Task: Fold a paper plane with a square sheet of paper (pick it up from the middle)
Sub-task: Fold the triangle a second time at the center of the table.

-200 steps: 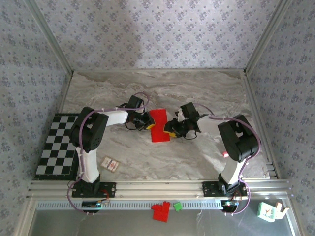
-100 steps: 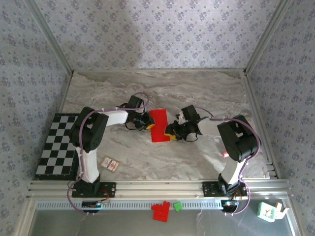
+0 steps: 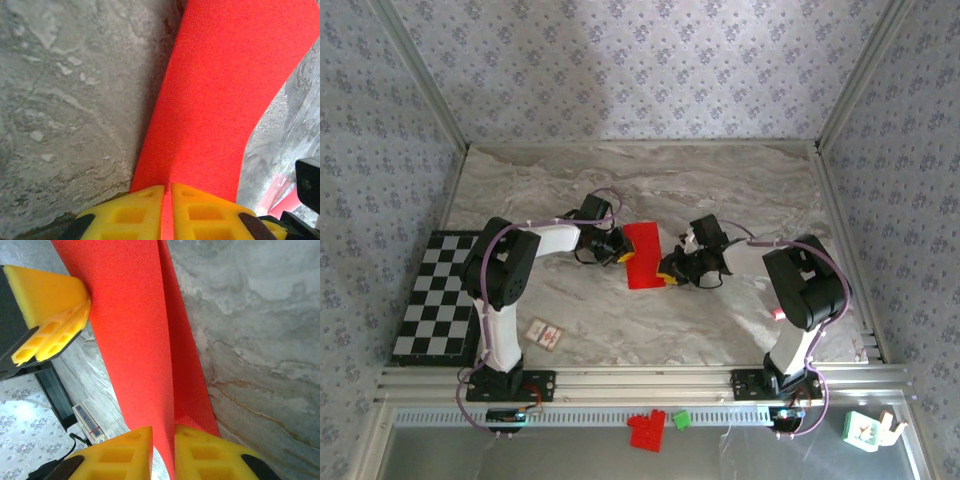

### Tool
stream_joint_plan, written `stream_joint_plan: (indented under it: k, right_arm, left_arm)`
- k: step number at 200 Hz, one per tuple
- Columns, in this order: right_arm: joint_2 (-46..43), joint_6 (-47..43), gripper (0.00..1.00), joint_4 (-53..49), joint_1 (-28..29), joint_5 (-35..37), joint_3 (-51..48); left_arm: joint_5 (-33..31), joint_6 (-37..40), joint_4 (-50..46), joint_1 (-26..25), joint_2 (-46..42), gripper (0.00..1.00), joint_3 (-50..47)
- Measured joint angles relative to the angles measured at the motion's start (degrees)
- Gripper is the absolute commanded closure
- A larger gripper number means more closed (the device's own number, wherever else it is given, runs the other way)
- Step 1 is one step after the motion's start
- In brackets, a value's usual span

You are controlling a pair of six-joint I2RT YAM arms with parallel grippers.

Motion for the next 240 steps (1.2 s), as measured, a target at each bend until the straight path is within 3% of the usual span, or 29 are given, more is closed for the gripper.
stream_joint_plan:
  k: [42,91,172,240]
  right_arm:
    - [-0.74,0.39,0.96,-1.2,0.0,0.04,-0.5]
    - [-0.74,-1.25,0.98,-6.73,-0.42,0.28,1.55]
    - [-0.72,-6.19,0.98,-16.15,-1.4,0.31,6.64]
    - [0.09,-6.97,0.98,-17.57,-1.38,0.04,9.57]
  left_arm:
    - [0.35,-0.24,0.13,0.0,0.0,0.83,0.11]
    - [1.55,-0.85,1.77,0.04,-0.92,0.7,0.15]
    - [1.99,-0.46,4.68,1.4,-0.61,0.77,1.4]
    - [2.32,1.27,1.46,1.49,2.8,0.8,3.72]
